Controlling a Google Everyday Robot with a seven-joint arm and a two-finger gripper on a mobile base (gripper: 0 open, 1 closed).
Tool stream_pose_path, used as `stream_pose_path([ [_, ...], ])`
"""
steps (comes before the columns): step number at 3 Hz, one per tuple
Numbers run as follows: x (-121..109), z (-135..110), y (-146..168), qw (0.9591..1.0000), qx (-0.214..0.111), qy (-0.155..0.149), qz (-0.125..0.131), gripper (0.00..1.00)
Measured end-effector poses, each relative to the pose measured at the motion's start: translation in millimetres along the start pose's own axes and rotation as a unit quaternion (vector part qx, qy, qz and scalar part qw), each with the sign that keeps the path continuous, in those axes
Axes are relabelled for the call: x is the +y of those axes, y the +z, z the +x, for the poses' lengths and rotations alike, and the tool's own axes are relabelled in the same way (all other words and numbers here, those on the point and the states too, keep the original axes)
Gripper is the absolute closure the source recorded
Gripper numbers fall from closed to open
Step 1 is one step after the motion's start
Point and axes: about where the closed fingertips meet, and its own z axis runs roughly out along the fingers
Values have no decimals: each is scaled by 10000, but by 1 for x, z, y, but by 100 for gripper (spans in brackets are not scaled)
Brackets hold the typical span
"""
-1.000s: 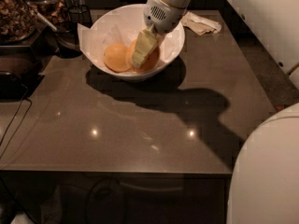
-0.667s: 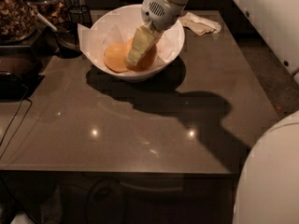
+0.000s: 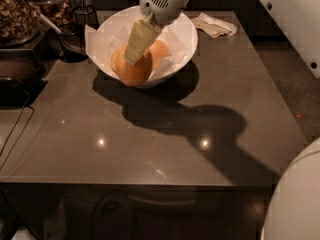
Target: Pick orange from white bowl
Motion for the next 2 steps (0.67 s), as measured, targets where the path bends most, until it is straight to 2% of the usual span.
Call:
stream_pose_path([
  [1,1,-4,-1,9998,-79,-79,156,100],
  [2,-6,0,-2,9997,-128,23,199,100],
])
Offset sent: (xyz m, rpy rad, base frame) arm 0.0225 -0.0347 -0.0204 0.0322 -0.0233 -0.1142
